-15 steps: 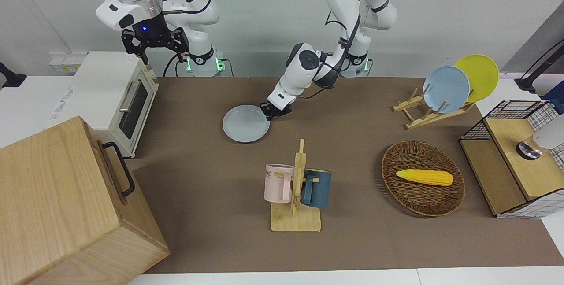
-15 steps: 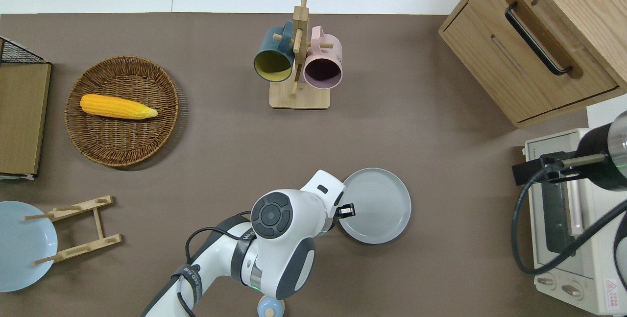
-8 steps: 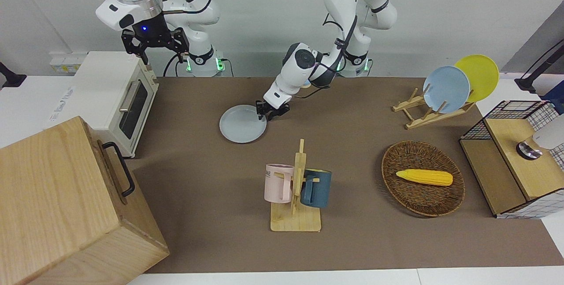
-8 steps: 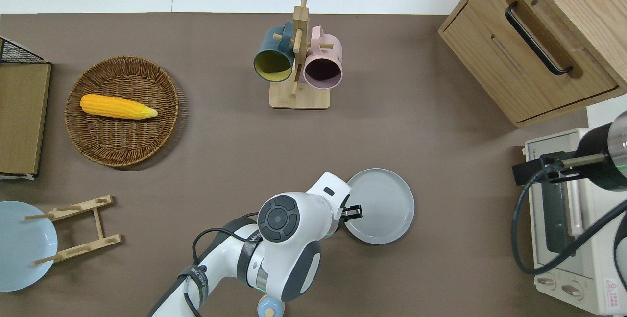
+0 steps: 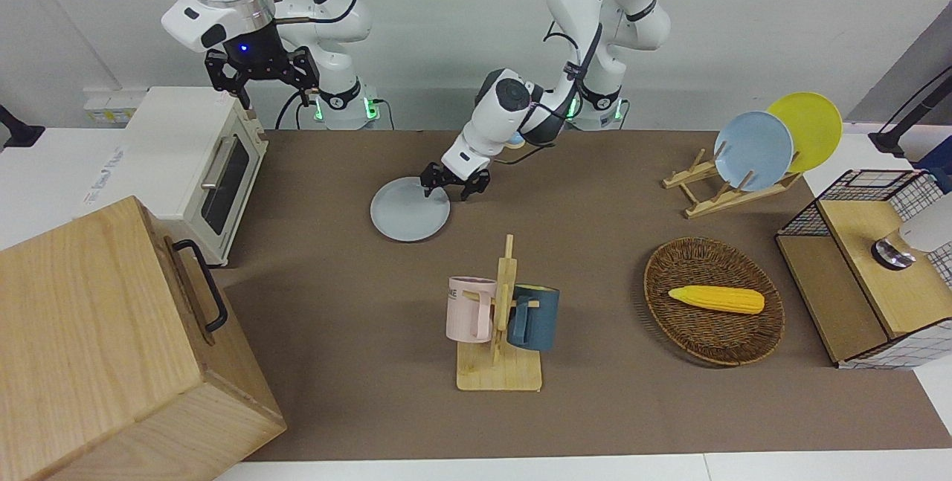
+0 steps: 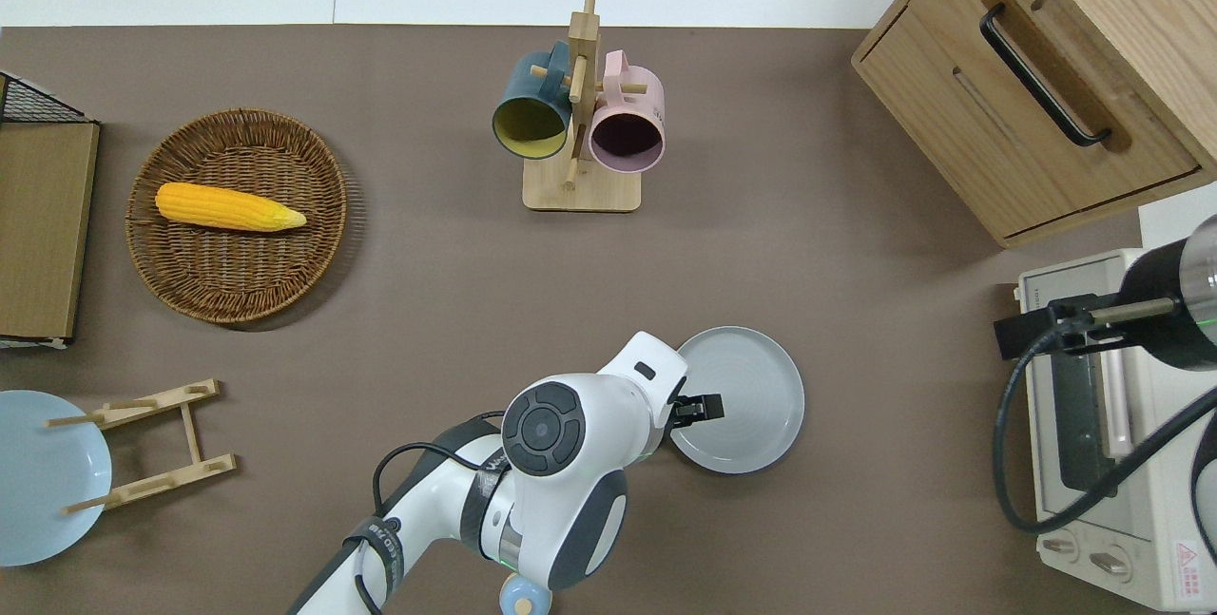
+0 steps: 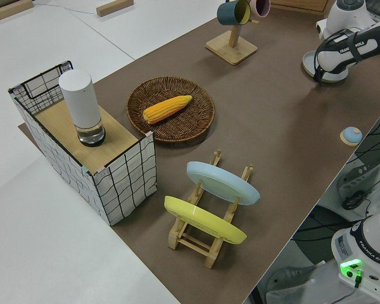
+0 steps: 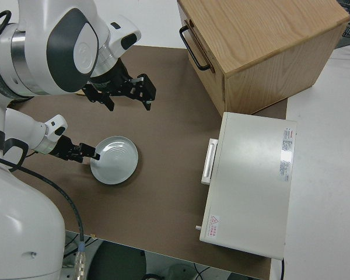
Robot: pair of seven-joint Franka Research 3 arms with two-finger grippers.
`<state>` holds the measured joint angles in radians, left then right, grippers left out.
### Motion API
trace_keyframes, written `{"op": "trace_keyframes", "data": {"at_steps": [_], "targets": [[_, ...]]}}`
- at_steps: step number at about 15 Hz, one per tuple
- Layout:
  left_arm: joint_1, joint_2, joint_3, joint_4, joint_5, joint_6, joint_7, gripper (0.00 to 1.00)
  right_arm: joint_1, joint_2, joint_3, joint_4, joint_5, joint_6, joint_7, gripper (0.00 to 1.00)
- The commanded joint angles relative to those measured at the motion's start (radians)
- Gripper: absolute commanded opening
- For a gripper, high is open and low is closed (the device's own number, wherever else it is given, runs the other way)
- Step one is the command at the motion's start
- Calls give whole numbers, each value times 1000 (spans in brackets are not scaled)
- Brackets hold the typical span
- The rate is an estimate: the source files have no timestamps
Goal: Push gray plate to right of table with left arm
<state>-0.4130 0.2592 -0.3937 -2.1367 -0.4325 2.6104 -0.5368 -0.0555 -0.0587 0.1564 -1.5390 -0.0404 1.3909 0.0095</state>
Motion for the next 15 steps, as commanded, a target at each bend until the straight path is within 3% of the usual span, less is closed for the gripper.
{"op": "trace_keyframes", "data": {"at_steps": [1, 7, 11, 15], "targets": [[28, -90, 38, -8, 90, -120, 11, 995, -1, -10, 0, -4, 0, -6, -8, 996], [255, -260, 50, -3, 153, -381, 220, 995, -1, -10, 0, -4, 0, -6, -8, 996], [364, -291, 53, 9, 340, -409, 248, 995, -1, -10, 0, -4, 2, -6, -8, 996], [433, -290, 53, 116, 431, -524, 254, 995, -1, -10, 0, -4, 2, -6, -8, 996]]}}
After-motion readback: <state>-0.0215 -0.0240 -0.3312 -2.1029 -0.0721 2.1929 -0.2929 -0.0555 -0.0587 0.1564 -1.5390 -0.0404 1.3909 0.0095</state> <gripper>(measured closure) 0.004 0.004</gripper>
